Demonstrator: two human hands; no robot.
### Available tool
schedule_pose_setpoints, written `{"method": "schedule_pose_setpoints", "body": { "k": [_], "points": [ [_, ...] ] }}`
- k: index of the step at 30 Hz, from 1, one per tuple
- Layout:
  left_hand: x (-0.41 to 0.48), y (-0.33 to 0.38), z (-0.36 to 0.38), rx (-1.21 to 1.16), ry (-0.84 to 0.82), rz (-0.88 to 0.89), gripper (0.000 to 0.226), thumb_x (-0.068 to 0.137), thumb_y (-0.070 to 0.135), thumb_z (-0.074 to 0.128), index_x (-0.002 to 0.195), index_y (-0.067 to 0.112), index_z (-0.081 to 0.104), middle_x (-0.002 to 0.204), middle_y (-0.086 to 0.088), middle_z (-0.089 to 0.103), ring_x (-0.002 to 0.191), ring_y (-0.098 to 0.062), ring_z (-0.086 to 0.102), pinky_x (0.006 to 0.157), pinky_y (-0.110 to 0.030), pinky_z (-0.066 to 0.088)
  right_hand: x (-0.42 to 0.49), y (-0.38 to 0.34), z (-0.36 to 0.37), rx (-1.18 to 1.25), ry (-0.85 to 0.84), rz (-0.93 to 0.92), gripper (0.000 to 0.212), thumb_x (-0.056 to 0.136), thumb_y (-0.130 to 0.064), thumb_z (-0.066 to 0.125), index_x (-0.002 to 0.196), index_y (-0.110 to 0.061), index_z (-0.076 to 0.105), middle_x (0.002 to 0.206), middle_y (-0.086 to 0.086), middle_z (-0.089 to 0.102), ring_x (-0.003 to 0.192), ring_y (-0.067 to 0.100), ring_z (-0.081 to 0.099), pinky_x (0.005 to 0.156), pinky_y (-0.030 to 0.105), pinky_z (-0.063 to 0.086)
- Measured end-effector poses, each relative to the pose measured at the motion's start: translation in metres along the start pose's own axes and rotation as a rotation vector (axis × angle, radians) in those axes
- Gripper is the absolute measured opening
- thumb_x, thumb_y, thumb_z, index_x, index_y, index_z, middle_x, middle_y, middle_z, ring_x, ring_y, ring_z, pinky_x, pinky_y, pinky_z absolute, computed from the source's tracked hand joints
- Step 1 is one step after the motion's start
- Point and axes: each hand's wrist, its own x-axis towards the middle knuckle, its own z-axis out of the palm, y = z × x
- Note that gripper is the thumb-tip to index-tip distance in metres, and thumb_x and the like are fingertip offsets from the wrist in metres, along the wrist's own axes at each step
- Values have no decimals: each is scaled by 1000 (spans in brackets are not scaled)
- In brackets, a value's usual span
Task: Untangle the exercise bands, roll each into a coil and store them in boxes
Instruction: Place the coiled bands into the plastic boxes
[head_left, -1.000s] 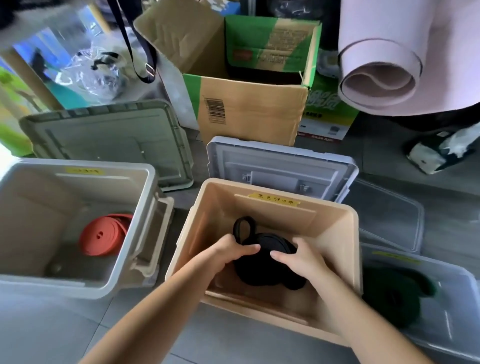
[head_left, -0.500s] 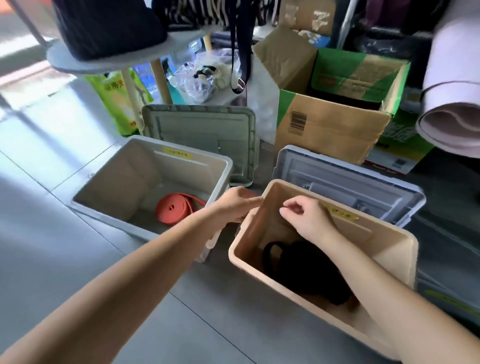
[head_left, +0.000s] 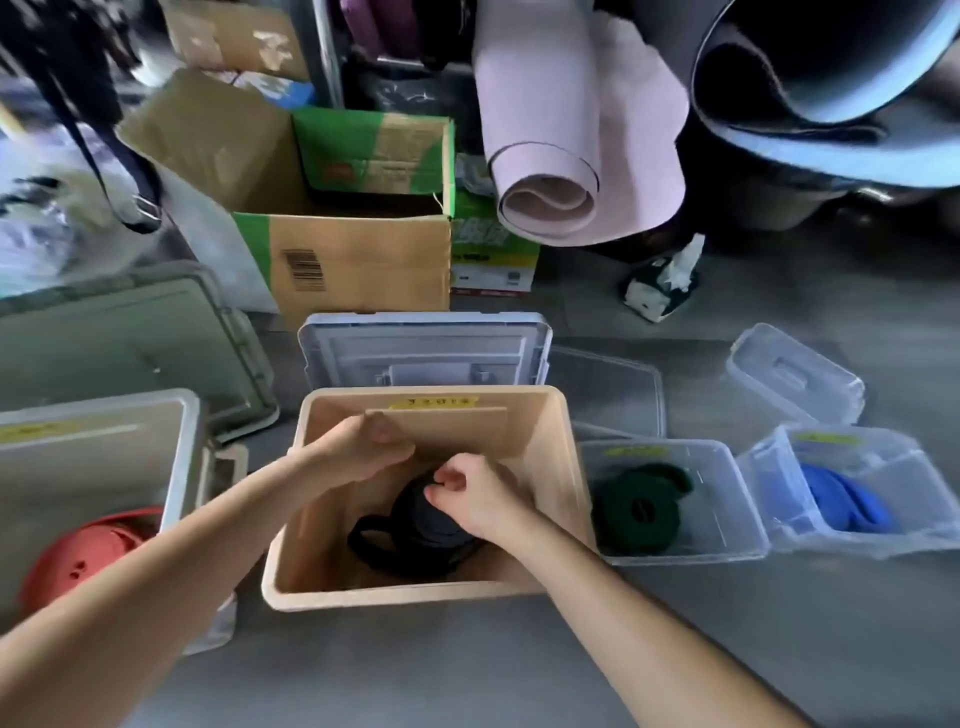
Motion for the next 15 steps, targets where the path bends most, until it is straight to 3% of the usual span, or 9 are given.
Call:
{"method": "schedule_pose_setpoints", "body": {
  "k": [2, 4, 7, 9, 12, 15],
  "points": [
    [0, 3, -13, -58, 60, -41, 21, 82, 39, 64, 97, 24, 60, 90, -3, 60, 73, -22, 60, 60, -26, 48, 10, -5, -7, 9, -2, -14, 26, 82, -35, 65, 104, -20, 64, 105, -2, 65, 100, 19, 60, 91, 34, 48],
    [-3, -2, -36, -131, 130, -61, 27, 85, 32, 65, 109, 22, 60, 98, -3, 61, 86, -26, 64, 63, -28, 50, 25, -28, -10, -15, 20, -89, 25, 83, -35, 64, 102, -20, 65, 105, -3, 66, 101, 18, 60, 90, 32, 47],
    [-14, -28, -77, -92, 188, -50, 19, 88, 26, 60, 91, 8, 64, 87, -6, 59, 80, -22, 57, 64, -29, 44, 51, -86, 2, -21, 17, -223, 22, 84, -36, 64, 100, -21, 66, 103, -3, 67, 97, 16, 60, 88, 34, 49],
    [-22, -52, -103, -74, 236, -77, 27, 88, 25, 57, 84, -1, 63, 78, -10, 55, 73, -20, 51, 65, -33, 46, 69, -127, 19, -33, 4, -298, 20, 84, -33, 64, 101, -21, 66, 101, -4, 67, 97, 17, 61, 89, 35, 49],
    [-35, -100, -139, -73, 336, -111, 24, 87, 21, 59, 86, -1, 66, 81, -18, 64, 74, -22, 56, 70, -34, 47, 101, -187, 54, -35, -20, -388, 25, 84, -25, 65, 108, -17, 65, 103, 1, 66, 97, 20, 61, 88, 31, 47],
    [-38, -149, -167, -87, 392, -125, 17, 87, 20, 59, 88, 6, 69, 88, -13, 71, 84, -22, 65, 74, -32, 50, 139, -233, 85, -125, 22, -458, 43, 84, -22, 66, 126, -15, 57, 123, 10, 60, 107, 25, 58, 91, 31, 44]
  ]
}}
